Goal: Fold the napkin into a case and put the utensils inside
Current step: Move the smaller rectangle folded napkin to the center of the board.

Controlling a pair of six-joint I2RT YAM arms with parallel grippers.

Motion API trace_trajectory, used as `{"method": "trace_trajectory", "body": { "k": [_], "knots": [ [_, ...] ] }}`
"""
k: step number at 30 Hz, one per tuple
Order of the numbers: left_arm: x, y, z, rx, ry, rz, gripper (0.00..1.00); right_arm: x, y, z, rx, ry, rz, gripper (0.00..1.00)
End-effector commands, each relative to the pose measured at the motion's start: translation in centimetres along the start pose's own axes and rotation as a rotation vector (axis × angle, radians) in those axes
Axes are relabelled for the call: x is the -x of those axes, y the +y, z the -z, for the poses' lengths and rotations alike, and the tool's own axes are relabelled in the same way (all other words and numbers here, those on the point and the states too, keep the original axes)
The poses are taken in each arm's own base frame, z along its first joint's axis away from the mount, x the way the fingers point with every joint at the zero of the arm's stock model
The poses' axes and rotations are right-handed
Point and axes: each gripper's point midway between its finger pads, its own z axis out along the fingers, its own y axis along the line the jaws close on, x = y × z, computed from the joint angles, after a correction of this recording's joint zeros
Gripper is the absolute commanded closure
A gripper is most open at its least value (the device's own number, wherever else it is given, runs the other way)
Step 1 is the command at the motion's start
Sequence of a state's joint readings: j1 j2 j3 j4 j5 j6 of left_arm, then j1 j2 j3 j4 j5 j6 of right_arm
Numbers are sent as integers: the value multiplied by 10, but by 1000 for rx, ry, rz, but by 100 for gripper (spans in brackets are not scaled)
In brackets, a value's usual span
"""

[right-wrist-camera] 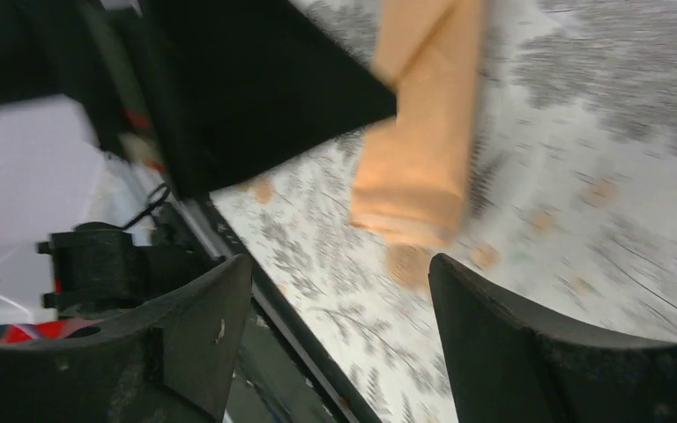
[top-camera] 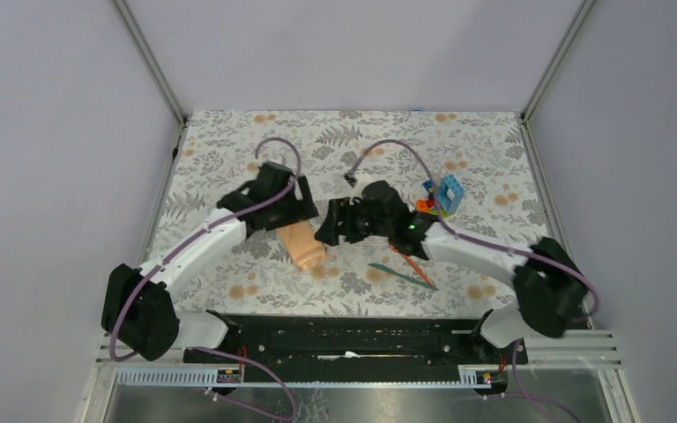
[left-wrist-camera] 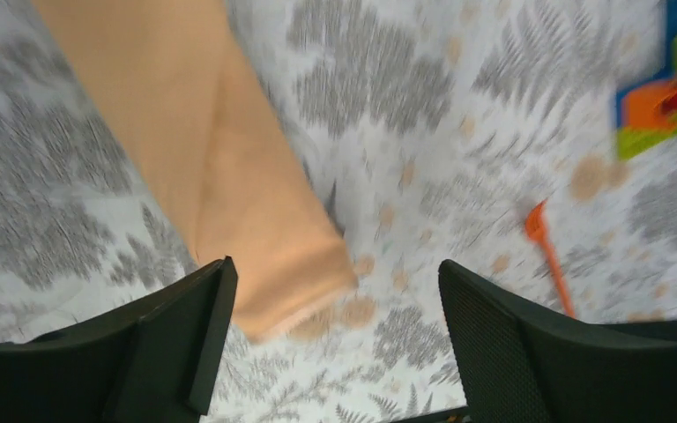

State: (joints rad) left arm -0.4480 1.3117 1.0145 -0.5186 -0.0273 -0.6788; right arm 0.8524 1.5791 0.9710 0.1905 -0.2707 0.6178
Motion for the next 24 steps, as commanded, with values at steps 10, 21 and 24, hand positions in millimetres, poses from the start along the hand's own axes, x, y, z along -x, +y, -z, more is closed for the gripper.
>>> {"method": "trace_trajectory", "body": {
  "k": [10,21,24],
  "knots": [
    [-100,21,-23,313,52,32,94,-67,-97,91,-380,85,194,25],
    [-121,40,-65,423,130,-99,100,-71,-87,95,-308,96,230,24],
    [-122,69,-76,544,189,-193,100,-70,-84,94,-297,88,233,24]
  ]
}}
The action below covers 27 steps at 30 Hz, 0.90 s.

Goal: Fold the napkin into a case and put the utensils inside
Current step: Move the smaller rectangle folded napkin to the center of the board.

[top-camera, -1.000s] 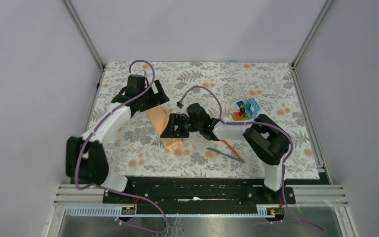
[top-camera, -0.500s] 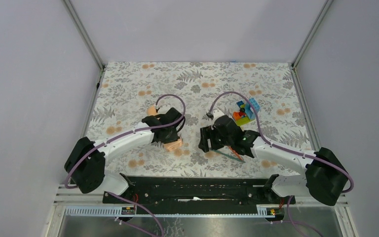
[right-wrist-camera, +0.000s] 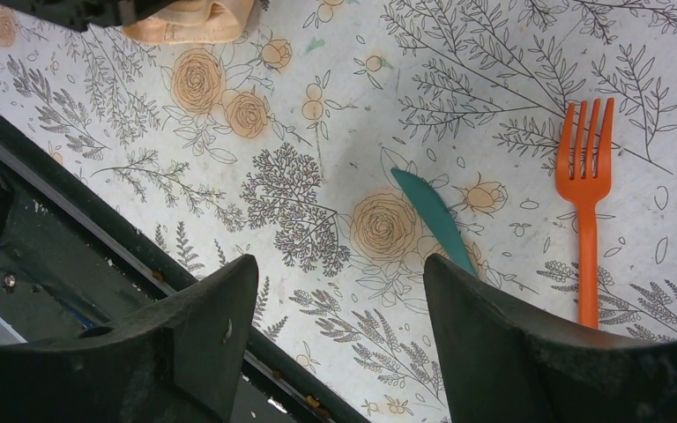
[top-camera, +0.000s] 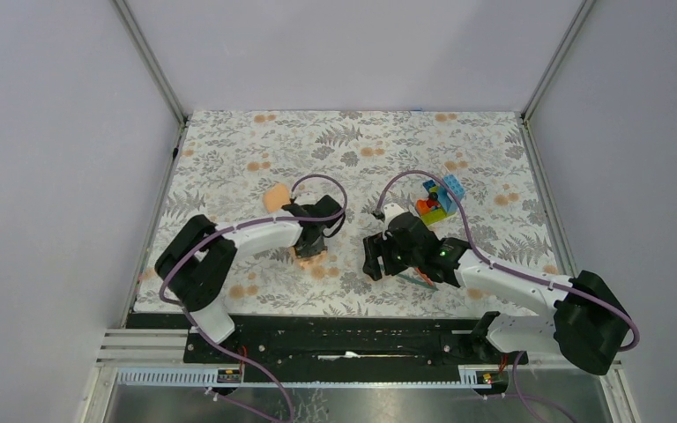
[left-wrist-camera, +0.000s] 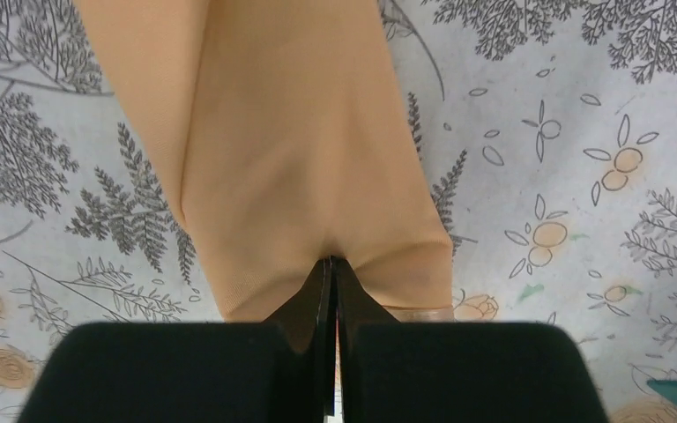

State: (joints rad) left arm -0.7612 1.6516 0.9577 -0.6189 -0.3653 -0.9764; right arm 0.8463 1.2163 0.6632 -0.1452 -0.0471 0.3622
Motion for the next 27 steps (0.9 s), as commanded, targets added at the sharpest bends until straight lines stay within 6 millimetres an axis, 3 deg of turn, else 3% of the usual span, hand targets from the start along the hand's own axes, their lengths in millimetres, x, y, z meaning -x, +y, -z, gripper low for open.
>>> {"method": "trace_trajectory", "body": {
  "k": [1,7,16,21,27],
  "knots": [
    [6,27,-31,150,41,-130,100,11,7,5,37,-45,22,24],
    [26,60,-62,155,151,-93,100,10,11,4,63,-51,11,24],
    [102,85,-107,42,192,74,100,6,9,3,61,-50,18,24],
    [139,112,-132,79,199,88,100,6,8,2,59,-52,11,24],
    [174,150,-144,166,182,44,100,6,8,0,59,-51,12,23]
  ]
}}
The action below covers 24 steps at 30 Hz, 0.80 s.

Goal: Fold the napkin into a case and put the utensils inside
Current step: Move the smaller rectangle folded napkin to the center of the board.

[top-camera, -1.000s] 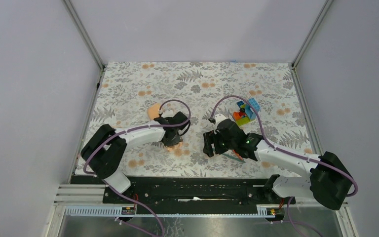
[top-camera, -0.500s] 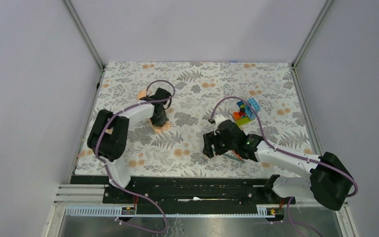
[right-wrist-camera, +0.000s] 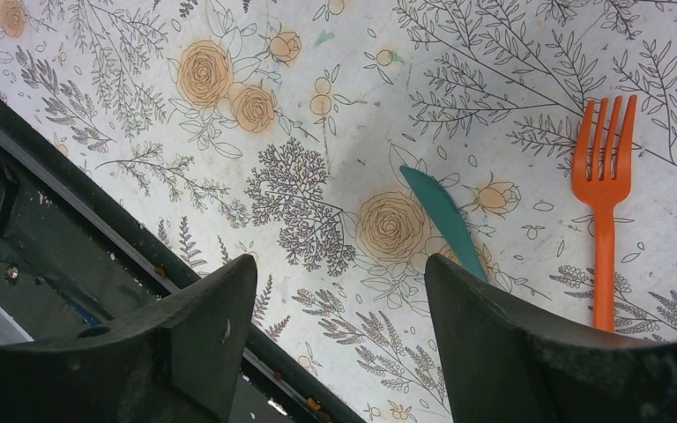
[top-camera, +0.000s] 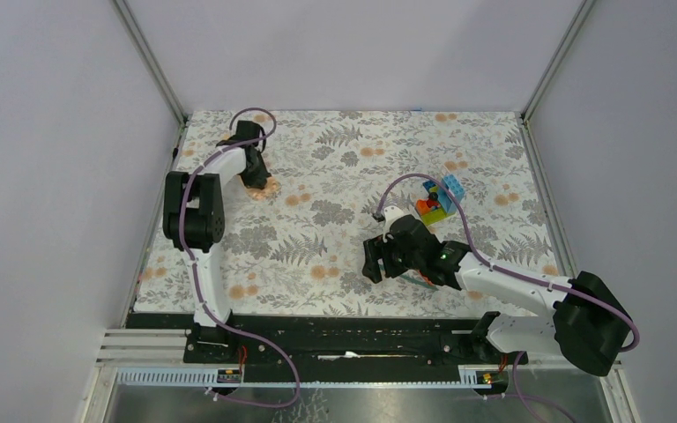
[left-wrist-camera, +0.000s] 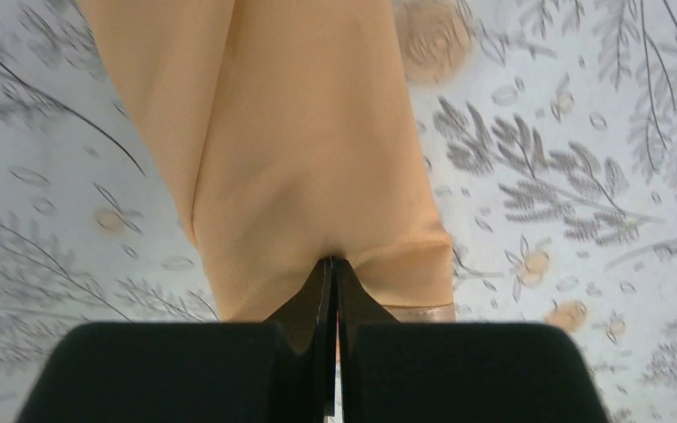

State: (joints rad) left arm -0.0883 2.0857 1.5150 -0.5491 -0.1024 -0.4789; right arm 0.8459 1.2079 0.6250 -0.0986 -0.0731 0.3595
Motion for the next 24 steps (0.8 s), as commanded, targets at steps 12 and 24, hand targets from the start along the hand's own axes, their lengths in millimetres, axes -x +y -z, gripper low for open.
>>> {"method": "trace_trajectory", "body": {
  "k": [12,24],
  "knots": [
    [11,80,-17,207,101,-123,100,15,16,7,73,-26,39,15],
    [-28,-59,201,-506,-175,-328,32,58,-1,79,-79,-209,56,7]
  ]
}}
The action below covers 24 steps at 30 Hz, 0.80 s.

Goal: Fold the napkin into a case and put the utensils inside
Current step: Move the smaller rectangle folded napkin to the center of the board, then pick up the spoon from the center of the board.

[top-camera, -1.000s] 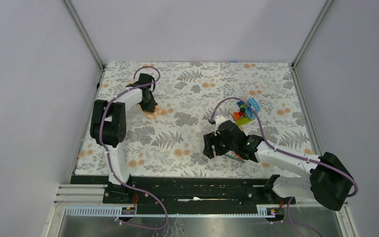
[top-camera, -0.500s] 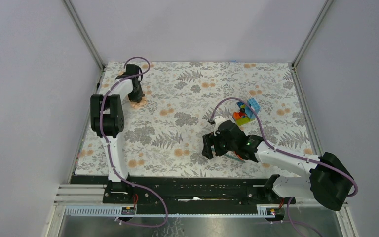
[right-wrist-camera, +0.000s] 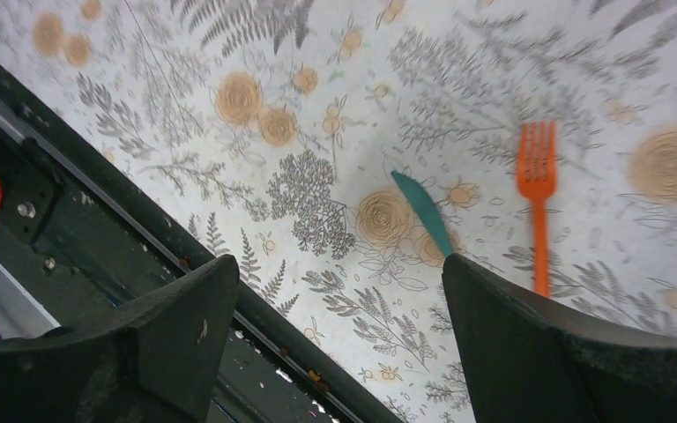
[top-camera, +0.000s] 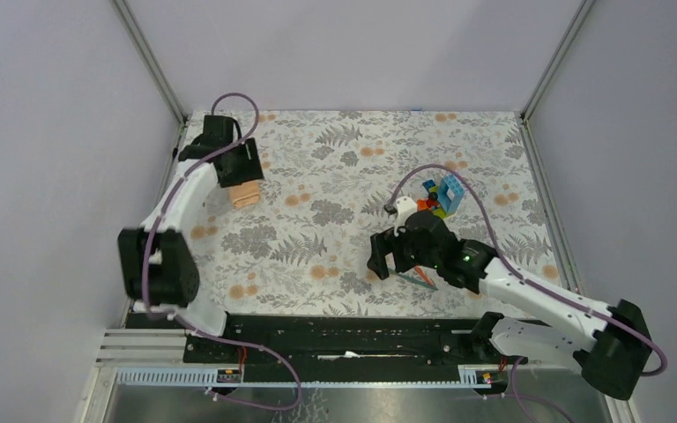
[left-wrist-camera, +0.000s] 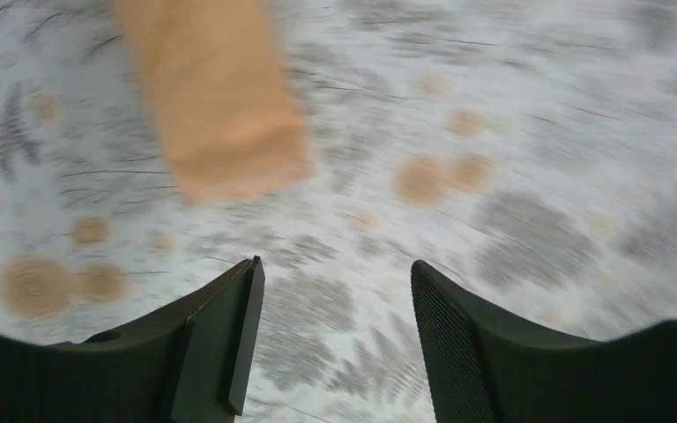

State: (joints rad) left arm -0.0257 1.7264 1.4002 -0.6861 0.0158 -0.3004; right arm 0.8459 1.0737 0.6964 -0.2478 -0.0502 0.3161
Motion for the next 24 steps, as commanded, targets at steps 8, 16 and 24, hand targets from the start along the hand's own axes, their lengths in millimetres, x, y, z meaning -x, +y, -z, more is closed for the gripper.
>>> {"method": "trace_trajectory", "body": {
  "k": [8,16,24],
  "knots": [
    [-148,-214,137,-738,-214,-696,27,82,-22,144,-178,-426,-14,4],
    [-258,-274,104,-883,-48,-1301,33,89,-25,219,-161,-614,-92,2],
    [-257,-311,28,-781,-78,-1641,37,95,-24,264,-134,-731,-81,2]
  ]
}}
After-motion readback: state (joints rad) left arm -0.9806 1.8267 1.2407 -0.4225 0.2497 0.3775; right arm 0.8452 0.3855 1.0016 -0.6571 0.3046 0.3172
